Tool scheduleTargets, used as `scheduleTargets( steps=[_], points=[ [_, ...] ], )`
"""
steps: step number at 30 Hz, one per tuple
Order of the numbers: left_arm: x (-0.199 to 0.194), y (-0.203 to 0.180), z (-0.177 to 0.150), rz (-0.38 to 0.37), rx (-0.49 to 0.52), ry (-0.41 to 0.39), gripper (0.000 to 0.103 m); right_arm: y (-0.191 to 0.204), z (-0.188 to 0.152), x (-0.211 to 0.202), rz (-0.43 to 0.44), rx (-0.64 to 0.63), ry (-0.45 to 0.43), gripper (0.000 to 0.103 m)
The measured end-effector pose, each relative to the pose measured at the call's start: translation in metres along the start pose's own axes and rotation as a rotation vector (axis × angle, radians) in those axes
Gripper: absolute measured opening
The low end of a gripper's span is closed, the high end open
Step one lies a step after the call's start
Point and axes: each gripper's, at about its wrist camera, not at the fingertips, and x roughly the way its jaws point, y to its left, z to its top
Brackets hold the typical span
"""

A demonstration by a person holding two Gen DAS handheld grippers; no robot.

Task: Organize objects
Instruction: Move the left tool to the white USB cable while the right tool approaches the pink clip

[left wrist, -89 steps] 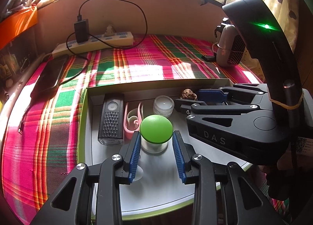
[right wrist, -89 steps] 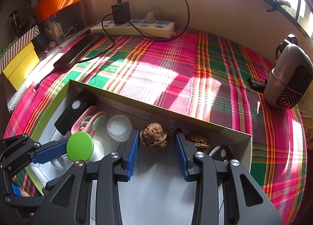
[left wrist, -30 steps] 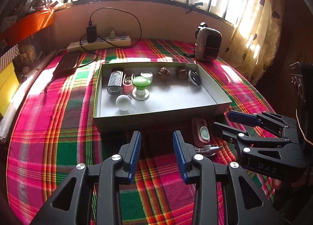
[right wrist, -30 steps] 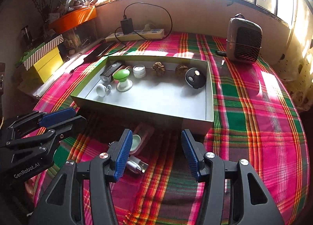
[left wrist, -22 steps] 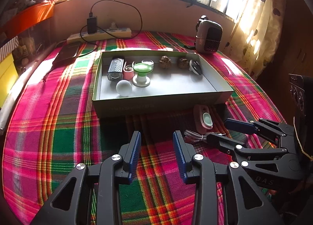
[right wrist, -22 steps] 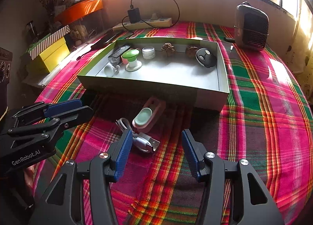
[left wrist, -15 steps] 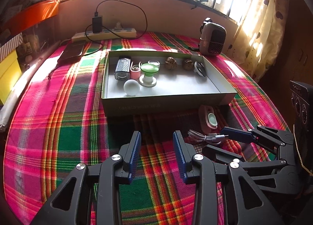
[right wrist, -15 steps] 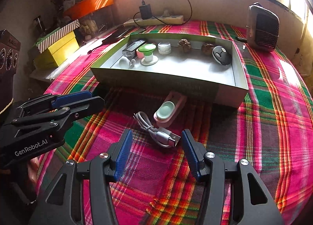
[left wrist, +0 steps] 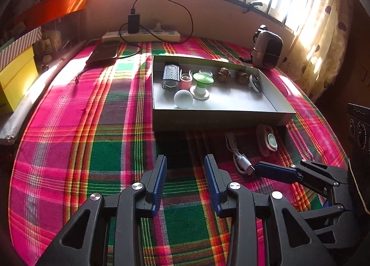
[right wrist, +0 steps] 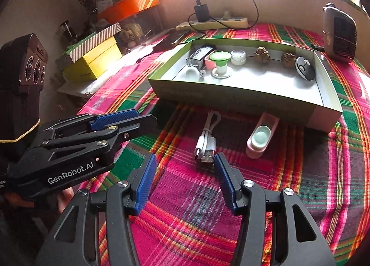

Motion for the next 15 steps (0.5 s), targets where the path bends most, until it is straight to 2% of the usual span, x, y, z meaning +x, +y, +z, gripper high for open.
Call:
scheduleTargets(
  steps=[5, 13, 15],
  points=[
    [0.004, -0.004, 0.002, -0.041, -0.009, 0.017, 0.032, -0.006, -0.003, -0.011, 0.005, 0.006, -0.028, 0.053],
    [0.007, -0.027, 0.004, -0.100, 0.034, 0.027, 0.032, -0.048, -0.011, -0.034, -0.152, 0.118, -0.060, 0.053],
    [0.009, -0.035, 0.003, -0.117, 0.054, 0.031, 0.034, -0.057, -0.011, -0.037, -0.164, 0.147, -0.068, 0.053]
  ],
)
